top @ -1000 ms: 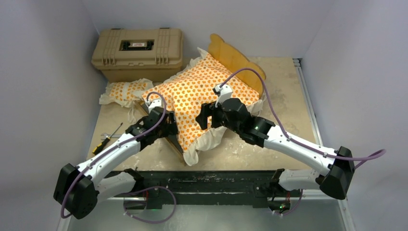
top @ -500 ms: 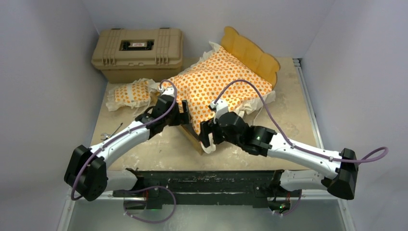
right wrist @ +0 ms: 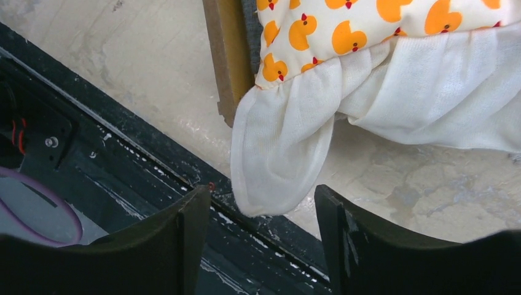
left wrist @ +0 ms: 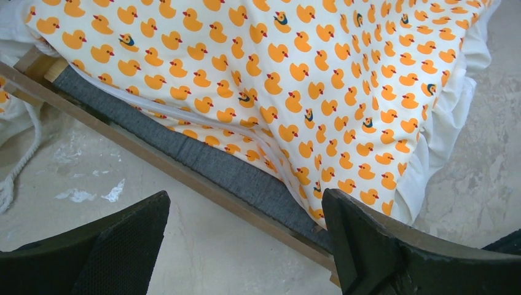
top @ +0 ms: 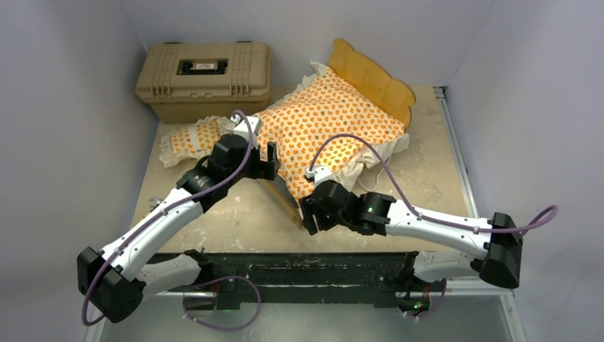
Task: Set up the pet bed
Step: Move the bed frame to the center of the board, then cross the ropes on the bed frame.
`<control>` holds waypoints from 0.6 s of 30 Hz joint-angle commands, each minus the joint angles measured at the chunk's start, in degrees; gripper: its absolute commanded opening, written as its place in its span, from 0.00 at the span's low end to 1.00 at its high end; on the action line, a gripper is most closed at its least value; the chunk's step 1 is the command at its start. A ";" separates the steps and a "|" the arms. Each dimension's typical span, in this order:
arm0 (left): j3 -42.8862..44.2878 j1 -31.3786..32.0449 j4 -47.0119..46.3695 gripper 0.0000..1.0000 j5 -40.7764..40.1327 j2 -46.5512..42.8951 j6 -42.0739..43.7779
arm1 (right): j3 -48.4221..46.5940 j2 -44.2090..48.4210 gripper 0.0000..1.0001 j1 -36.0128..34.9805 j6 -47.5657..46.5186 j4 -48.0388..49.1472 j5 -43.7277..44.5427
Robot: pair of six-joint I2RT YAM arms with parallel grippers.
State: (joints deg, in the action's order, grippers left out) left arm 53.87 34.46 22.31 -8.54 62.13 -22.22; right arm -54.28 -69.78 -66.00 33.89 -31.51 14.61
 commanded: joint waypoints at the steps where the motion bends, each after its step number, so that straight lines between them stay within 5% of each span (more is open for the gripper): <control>1: 2.57 0.31 1.54 0.95 2.32 -0.43 5.15 | 0.89 -2.20 0.65 -0.18 1.19 2.81 -1.28; 17: 1.79 1.46 0.92 0.95 7.39 -0.51 10.30 | -0.17 -6.21 0.62 -0.19 1.88 2.22 6.11; 18: 1.66 1.50 0.76 0.95 7.51 -0.52 10.52 | -1.12 -5.98 0.12 -0.18 2.06 2.01 6.99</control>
State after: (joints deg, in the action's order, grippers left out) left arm 54.87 35.44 24.88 -2.59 62.26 -14.00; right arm -51.75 -76.53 -66.00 35.00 -28.86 18.39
